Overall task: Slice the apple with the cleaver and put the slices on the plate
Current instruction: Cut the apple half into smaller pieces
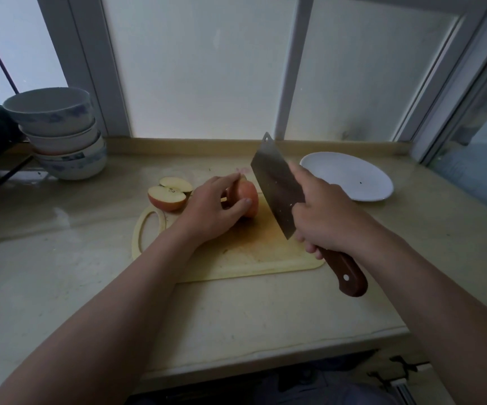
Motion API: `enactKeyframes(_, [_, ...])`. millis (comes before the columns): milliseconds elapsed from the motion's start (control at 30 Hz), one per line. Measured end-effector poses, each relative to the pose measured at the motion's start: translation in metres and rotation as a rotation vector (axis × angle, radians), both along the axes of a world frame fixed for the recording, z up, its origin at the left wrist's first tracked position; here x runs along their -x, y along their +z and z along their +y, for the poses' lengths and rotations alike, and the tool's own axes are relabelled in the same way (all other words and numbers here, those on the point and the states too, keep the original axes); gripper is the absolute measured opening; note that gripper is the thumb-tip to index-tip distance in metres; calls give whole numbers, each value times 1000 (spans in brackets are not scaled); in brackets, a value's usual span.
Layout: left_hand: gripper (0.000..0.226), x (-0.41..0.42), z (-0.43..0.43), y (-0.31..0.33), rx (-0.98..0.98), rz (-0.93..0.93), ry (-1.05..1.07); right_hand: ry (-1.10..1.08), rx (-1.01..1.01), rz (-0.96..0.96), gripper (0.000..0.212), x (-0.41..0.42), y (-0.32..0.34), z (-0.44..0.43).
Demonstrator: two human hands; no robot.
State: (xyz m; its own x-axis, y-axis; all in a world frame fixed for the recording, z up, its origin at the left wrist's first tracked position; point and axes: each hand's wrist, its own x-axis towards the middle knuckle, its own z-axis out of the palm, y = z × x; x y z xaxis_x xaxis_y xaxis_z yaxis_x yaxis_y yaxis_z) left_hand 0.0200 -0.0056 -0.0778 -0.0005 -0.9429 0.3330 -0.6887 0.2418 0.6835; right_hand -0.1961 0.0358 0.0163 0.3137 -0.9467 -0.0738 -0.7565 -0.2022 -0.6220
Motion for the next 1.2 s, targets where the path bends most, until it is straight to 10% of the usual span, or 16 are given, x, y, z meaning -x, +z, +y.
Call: enactKeyframes(1200, [43, 4, 4, 3, 0, 25, -15, 28, 65, -54, 84, 2, -1, 6])
